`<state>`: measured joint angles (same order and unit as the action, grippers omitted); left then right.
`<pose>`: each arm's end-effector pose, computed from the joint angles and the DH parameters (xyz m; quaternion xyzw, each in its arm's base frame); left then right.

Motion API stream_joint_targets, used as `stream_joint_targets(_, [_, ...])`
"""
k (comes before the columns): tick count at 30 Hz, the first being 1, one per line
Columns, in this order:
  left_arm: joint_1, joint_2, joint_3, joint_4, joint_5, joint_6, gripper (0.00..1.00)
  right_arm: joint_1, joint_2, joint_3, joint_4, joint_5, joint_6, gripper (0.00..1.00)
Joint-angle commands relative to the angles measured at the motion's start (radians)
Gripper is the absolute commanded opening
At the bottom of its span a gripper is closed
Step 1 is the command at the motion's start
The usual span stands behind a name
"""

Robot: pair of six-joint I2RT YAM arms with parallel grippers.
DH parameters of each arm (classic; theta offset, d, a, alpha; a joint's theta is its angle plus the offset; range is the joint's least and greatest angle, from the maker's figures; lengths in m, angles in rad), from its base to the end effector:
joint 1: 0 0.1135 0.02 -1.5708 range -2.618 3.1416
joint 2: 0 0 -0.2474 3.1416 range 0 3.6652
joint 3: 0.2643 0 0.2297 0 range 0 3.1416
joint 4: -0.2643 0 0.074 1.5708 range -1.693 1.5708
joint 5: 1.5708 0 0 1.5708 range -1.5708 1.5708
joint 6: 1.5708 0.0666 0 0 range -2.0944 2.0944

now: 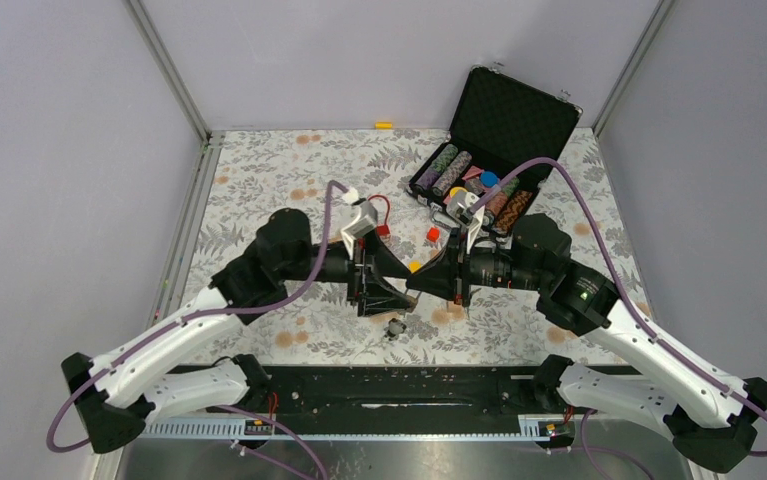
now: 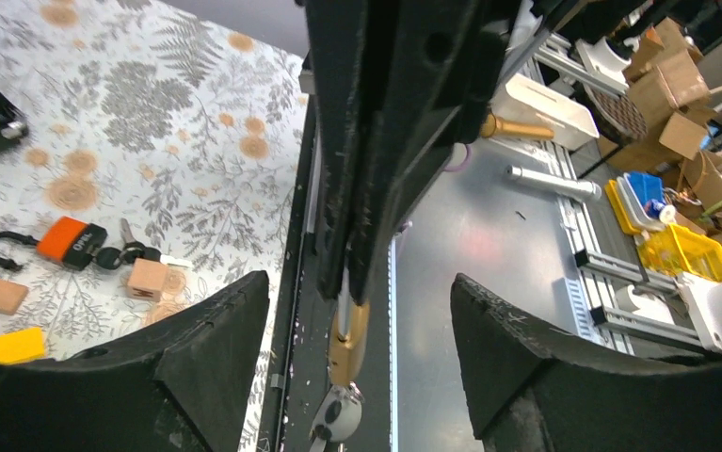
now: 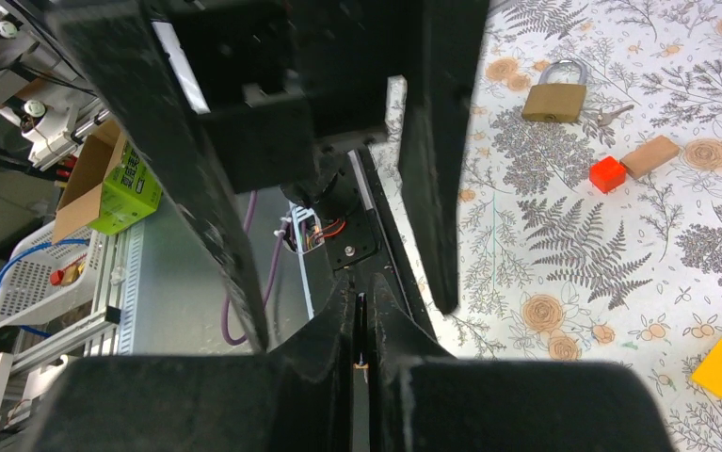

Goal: Lock with the key
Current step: Lock the lock.

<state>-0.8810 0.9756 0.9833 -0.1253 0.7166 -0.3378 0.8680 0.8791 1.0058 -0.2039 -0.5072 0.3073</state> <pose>0.1100 -0.2021 0.3655 0.4122 0.6118 -0.5710 0.3601 0.1087 0.1784 0.3814 -0.3603 0.6355 0.5178 0.4452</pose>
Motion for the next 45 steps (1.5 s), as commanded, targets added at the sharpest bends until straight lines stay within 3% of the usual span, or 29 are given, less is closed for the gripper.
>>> stream_joint_targets(1, [0.004,0.058,0.047,-0.020,0.117,0.044,0.65,0.006,0.020,0.054,0.021,-0.056,-0.038,0.00])
stream_joint_targets(9, [0.005,0.065,0.034,-0.028,0.199,0.107,0.41,0.006,0.042,0.069,0.030,-0.090,-0.049,0.00])
stream_joint_targets(14, [0.005,0.072,0.026,-0.049,0.213,0.129,0.39,0.006,0.051,0.082,0.031,-0.085,-0.047,0.00])
stream_joint_targets(20, [0.006,0.055,0.020,-0.030,0.169,0.118,0.03,0.006,0.060,0.089,0.037,-0.088,-0.035,0.00])
stream_joint_targets(23, [0.009,0.050,0.020,-0.024,0.130,0.107,0.00,0.005,0.064,0.093,0.035,-0.063,-0.010,0.00])
stream_joint_targets(28, [0.021,0.018,0.013,0.005,0.043,0.075,0.00,-0.004,0.048,0.085,0.026,0.003,0.013,0.68])
stream_joint_targets(31, [0.025,-0.001,0.031,0.018,-0.014,0.067,0.00,-0.004,0.016,0.026,0.078,0.058,0.014,0.86])
stream_joint_targets(40, [0.026,0.015,0.099,0.089,-0.105,0.044,0.00,-0.004,-0.070,-0.158,0.359,0.145,0.100,0.92])
stream_joint_targets(43, [0.025,0.001,0.090,0.144,-0.169,-0.007,0.00,-0.004,-0.086,-0.212,0.432,0.174,0.122,0.90])
stream_joint_targets(45, [0.025,-0.014,0.081,0.196,-0.197,-0.048,0.00,-0.005,-0.090,-0.253,0.493,0.176,0.147,0.83])
